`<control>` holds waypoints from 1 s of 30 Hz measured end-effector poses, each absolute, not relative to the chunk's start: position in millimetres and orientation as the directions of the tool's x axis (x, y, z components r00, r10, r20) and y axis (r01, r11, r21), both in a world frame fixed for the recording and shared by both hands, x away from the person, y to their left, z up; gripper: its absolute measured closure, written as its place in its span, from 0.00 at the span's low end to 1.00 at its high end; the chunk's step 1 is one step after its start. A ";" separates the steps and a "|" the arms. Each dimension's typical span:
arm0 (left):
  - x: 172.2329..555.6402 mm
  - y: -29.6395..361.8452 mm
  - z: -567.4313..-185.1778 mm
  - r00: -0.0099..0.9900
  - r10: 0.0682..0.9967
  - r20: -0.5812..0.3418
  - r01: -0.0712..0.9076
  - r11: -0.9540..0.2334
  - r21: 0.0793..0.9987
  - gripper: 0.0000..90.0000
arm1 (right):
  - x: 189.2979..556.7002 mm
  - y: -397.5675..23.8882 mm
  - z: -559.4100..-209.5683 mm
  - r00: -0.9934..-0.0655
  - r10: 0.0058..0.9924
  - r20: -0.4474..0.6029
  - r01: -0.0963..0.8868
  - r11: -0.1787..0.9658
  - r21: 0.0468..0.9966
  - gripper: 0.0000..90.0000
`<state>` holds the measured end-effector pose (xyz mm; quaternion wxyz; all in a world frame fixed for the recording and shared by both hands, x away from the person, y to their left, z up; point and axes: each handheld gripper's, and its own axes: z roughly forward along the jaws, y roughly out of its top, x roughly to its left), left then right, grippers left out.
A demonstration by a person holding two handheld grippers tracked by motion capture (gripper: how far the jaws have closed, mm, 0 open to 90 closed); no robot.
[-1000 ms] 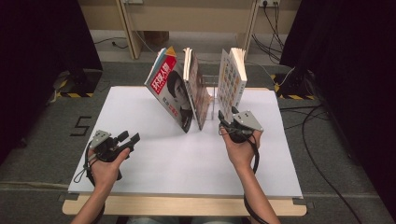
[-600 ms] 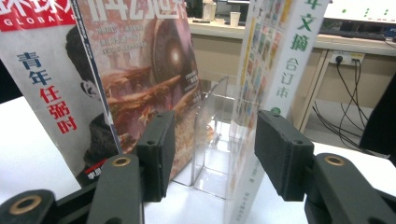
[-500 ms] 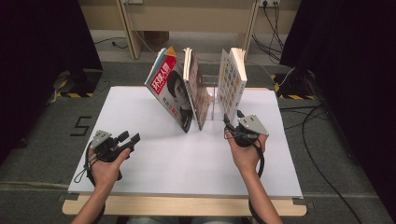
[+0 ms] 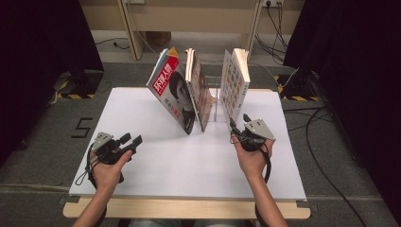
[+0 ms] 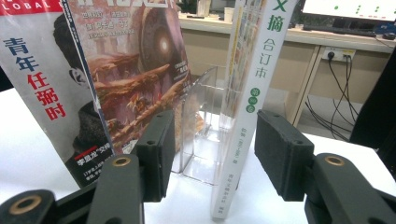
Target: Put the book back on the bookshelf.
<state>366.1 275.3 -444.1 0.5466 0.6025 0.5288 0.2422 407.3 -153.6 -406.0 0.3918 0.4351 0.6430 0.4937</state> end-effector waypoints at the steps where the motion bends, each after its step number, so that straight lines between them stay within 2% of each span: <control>1: 366.1 274.9 -443.8 0.325 0.902 -0.286 0.373 0.156 0.915 0.49 | 406.5 -154.9 -406.8 -0.314 0.947 -0.075 0.173 0.135 0.976 0.54; 30: 382.8 258.6 -433.4 0.361 0.884 -0.296 0.357 0.162 0.920 0.50 | 388.7 -174.7 -427.2 -0.283 0.956 -0.076 0.201 0.136 0.970 0.54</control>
